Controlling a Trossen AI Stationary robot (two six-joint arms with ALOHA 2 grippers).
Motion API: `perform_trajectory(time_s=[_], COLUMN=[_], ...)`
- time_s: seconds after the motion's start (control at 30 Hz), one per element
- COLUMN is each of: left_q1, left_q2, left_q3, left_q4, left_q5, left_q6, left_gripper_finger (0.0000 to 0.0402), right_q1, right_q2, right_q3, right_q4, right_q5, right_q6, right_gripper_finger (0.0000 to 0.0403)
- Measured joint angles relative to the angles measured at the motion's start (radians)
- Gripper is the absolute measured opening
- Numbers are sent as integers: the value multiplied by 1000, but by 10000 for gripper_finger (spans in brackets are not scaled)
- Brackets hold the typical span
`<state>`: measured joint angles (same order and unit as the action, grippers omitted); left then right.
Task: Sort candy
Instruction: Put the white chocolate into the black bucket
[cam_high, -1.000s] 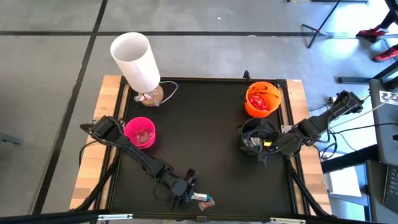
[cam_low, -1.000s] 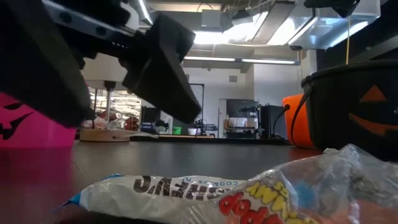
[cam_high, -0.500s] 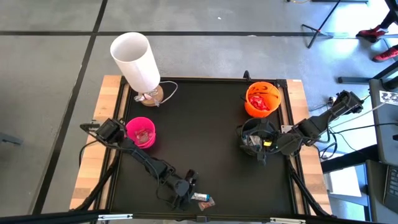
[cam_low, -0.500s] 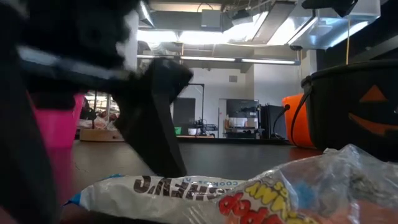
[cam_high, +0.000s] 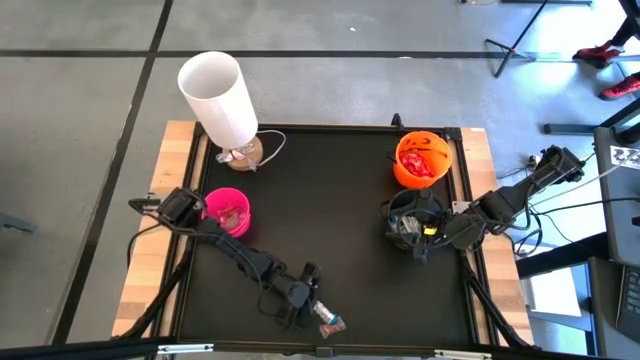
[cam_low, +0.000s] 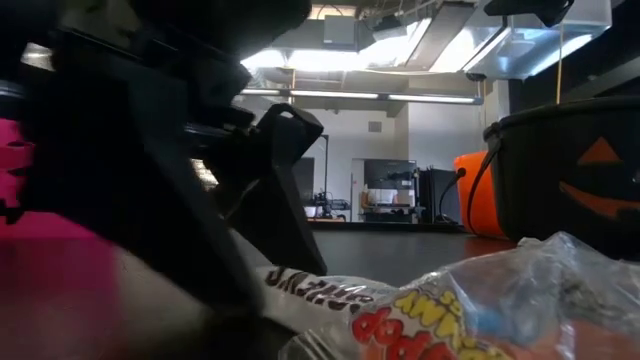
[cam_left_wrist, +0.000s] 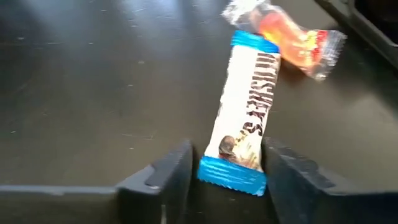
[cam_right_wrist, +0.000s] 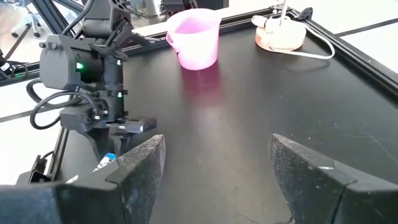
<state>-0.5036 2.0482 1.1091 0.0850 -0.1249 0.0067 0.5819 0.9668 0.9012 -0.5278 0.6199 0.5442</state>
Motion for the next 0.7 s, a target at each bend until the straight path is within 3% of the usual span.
perform_trajectory(time_s=[0.37, 0.47, 0.7], left_q1=[25, 34, 57], left_q2=[-14, -42, -179], left_q3=[-3, -6, -6], left_q4=[-14, -44, -107], left_q5=[-5, -34, -207], left_q6=[3, 5, 70], left_gripper_finger=[62, 45, 37], right_q1=[0, 0, 0], right_q2=[0, 0, 0], right_q3=[0, 0, 0], right_q4=[0, 1, 4], right_q5=[1, 1, 0], right_q6=[0, 0, 2], right_gripper_finger=[285, 285, 285])
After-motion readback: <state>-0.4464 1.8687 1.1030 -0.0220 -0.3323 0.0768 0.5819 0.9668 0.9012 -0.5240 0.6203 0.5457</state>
